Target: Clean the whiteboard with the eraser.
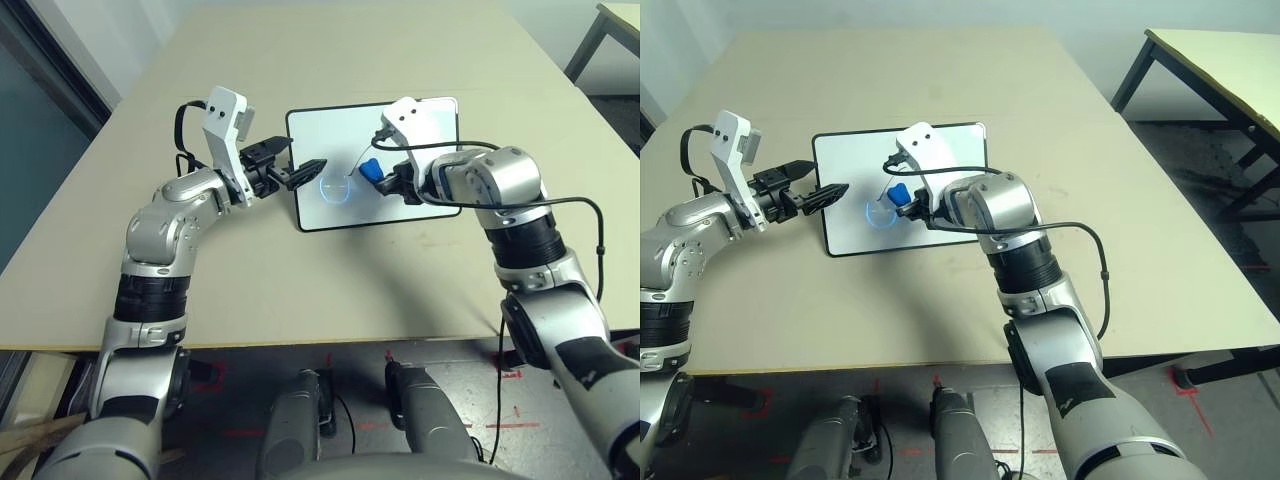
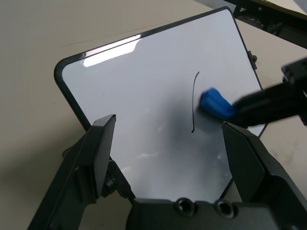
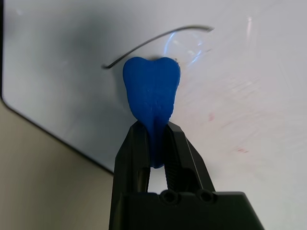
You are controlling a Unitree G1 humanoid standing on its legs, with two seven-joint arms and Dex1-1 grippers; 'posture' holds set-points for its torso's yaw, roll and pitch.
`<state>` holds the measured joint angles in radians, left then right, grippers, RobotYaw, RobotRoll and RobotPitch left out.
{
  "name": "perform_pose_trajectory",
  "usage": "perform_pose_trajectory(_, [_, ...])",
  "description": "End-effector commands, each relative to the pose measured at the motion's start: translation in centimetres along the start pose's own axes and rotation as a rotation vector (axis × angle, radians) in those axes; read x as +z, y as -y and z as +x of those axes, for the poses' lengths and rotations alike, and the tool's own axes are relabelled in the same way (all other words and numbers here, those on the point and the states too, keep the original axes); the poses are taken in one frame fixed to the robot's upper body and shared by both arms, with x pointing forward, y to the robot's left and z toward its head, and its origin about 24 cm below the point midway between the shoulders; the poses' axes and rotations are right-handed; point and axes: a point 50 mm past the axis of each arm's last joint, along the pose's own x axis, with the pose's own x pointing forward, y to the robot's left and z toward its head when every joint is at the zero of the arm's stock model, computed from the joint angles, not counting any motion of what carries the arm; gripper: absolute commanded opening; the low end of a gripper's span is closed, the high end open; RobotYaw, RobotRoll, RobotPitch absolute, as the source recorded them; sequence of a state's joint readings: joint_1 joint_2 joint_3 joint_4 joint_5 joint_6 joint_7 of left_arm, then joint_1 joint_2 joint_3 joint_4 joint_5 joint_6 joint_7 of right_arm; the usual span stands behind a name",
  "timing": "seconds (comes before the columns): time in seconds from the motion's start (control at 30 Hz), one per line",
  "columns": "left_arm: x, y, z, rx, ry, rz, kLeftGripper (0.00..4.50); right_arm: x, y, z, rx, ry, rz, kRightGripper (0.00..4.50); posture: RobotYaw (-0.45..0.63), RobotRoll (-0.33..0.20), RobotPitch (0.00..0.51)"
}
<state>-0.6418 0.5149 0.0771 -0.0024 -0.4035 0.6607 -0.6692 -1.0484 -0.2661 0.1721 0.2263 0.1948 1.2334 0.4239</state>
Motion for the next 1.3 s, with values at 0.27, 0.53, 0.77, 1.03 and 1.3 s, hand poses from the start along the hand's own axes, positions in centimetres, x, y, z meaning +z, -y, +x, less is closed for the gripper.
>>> perform_pose_trajectory(0.27, [-0.2, -0.4, -1.0, -0.002, -0.038, 0.004, 4.50, 0.4, -0.4, 0.2, 0.001, -0.006, -0.003, 0.38, -0.08, 0.000, 0.159])
perform_pose_trajectory(0.53, [-0.4, -0.3, -1.0, -0.005, -0.045, 0.003, 4.50, -1.2, -1.9, 0.1, 0.052, -0.060, -0.030, 0.38, -0.07, 0.000, 0.153])
perform_pose_trajectory(0.77, [-0.8, -0.2, -1.3, -0.026, -0.082, -0.002, 4.50, 1.5, 1.2, 0.1, -0.076, 0.041, 0.008, 0.38, -0.07, 0.000, 0.156])
perform_pose_trajectory(1.03, [-1.2, 0.2, -1.7, -0.039, -0.104, -0.013, 4.50, -0.9, -2.1, 0.7, 0.053, -0.060, -0.026, 0.38, -0.07, 0.000, 0.160])
perform_pose_trajectory(1.3, [-1.4, 0.3, -1.7, -0.045, -0.112, -0.018, 4.50, 1.1, -0.2, 0.4, -0.036, 0.025, -0.016, 0.38, -0.07, 0.000, 0.162])
